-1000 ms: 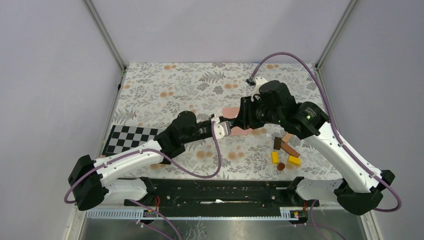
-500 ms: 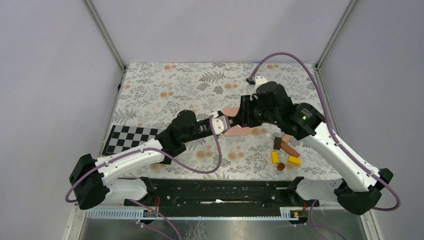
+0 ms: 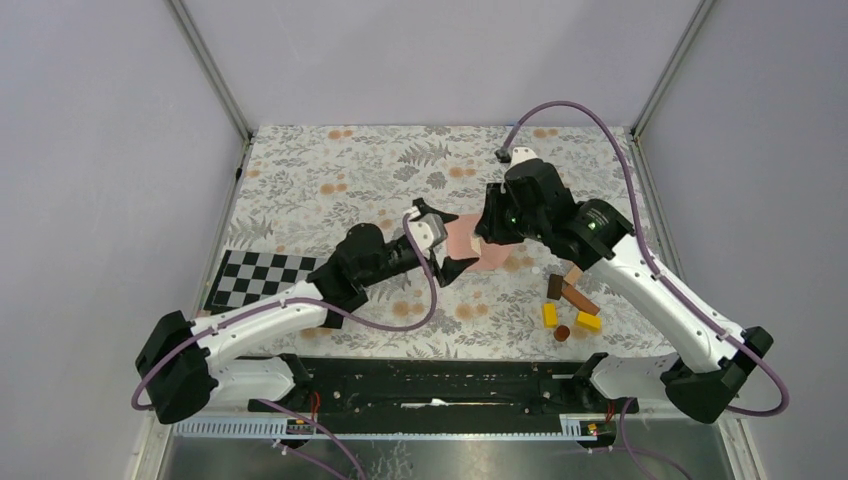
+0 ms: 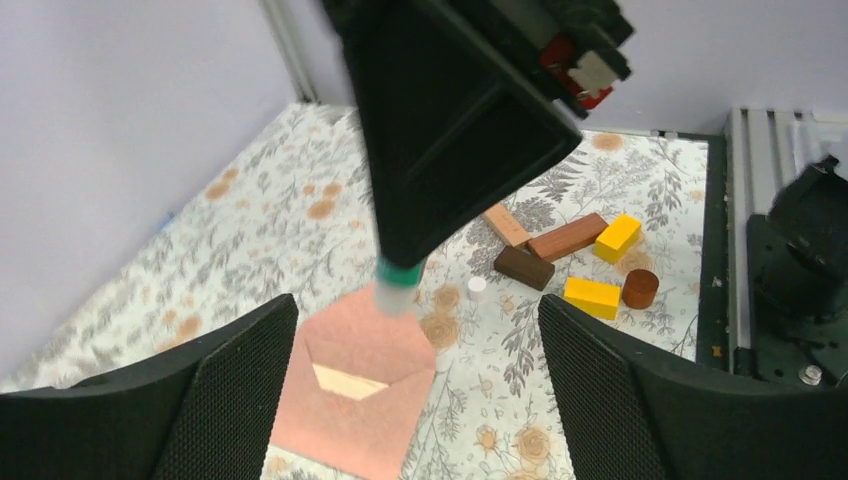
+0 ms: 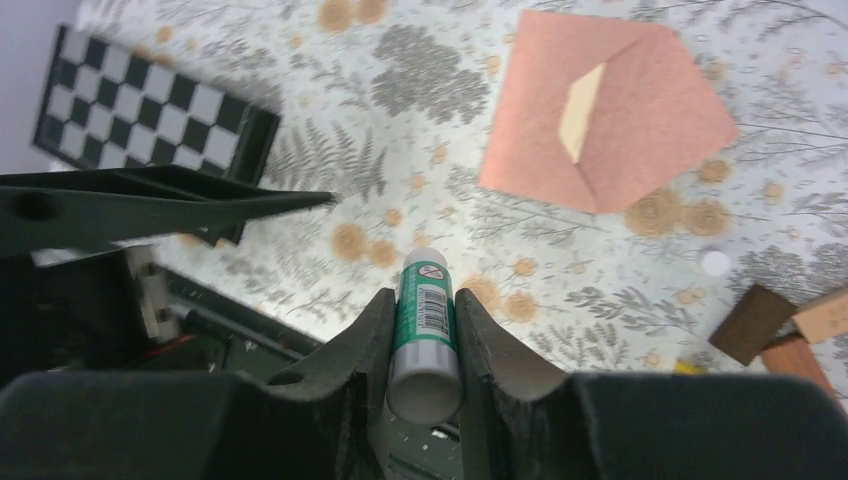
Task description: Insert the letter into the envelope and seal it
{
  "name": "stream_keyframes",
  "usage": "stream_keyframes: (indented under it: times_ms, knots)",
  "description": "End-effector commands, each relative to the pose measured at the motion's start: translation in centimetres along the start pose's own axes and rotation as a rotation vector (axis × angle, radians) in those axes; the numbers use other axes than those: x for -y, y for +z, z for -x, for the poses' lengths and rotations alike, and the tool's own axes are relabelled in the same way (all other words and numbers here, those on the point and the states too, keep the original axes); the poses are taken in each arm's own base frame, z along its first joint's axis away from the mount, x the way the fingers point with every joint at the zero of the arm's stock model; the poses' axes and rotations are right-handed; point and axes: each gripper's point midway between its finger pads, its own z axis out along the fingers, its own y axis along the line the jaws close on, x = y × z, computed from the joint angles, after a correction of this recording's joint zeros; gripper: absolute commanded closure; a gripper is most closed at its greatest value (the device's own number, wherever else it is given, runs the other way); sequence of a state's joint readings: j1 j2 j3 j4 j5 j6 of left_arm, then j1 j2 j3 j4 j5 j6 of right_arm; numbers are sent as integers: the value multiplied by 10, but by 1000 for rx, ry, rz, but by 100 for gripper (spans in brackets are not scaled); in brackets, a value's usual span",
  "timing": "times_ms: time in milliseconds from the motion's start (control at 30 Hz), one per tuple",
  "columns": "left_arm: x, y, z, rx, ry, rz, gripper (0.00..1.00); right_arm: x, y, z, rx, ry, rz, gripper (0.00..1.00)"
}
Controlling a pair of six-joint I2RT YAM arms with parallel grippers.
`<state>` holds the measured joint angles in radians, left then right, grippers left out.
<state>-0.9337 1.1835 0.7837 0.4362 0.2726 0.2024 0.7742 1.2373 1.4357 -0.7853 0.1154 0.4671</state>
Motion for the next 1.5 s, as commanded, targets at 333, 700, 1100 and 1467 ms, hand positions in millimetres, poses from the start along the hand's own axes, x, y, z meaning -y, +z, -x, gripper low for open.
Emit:
stream_keyframes:
  times_ms: [333, 700, 1100, 1467]
  knots:
    - [-141, 2, -51, 25, -842, 413, 34, 93, 115, 31, -4, -28, -268, 100]
    - [-167, 48, -189, -134, -1319, 513, 93, 113, 214, 15, -135, -51, -280, 100]
    - [-138, 58, -258, -279, -1512, 507, 100, 117, 241, -8, -232, -26, -280, 100]
    - [-132, 50, -302, -456, -1454, 697, 100, 119, 248, -29, -296, -4, -276, 100]
